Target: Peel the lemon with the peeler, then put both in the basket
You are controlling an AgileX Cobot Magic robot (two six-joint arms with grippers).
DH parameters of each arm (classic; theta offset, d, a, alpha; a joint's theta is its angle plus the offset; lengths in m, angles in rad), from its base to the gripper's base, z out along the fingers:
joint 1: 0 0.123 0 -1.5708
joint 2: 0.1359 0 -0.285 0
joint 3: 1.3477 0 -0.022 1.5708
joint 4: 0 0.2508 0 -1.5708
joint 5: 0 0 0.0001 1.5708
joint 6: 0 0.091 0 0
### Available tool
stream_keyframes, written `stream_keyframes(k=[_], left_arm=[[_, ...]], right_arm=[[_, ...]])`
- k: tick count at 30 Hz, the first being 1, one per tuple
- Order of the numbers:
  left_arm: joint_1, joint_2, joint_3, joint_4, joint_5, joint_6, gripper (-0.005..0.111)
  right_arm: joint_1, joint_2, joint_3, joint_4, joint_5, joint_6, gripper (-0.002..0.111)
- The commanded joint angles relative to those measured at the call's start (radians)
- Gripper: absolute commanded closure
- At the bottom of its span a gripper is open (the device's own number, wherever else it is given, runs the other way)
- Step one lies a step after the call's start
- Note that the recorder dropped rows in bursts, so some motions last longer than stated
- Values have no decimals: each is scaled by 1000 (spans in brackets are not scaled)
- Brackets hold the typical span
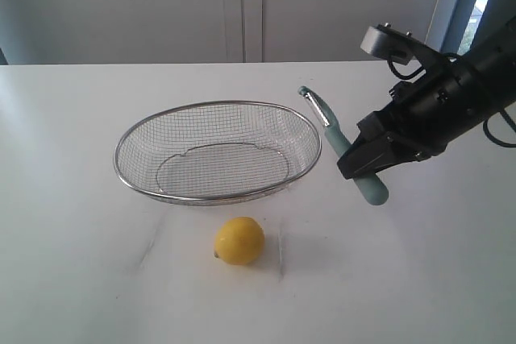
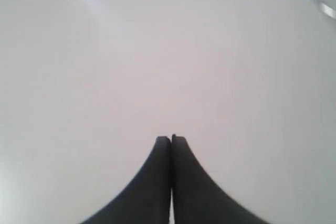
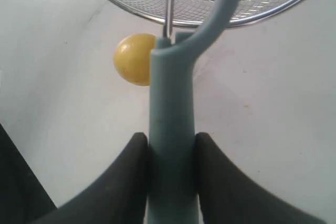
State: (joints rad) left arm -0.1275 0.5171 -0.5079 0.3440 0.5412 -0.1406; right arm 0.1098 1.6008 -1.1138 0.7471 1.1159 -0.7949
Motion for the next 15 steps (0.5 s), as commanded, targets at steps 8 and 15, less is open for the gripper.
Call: stream_keyframes(k=[8,15], left_arm=[[-214,245,-12,-615,18,423,107],[-246,510,-44,-1253,-32,1004,107]], right_arm=[[0,-10,3,15,-13,-1,108],[0,-10,3,11,24,17,108]])
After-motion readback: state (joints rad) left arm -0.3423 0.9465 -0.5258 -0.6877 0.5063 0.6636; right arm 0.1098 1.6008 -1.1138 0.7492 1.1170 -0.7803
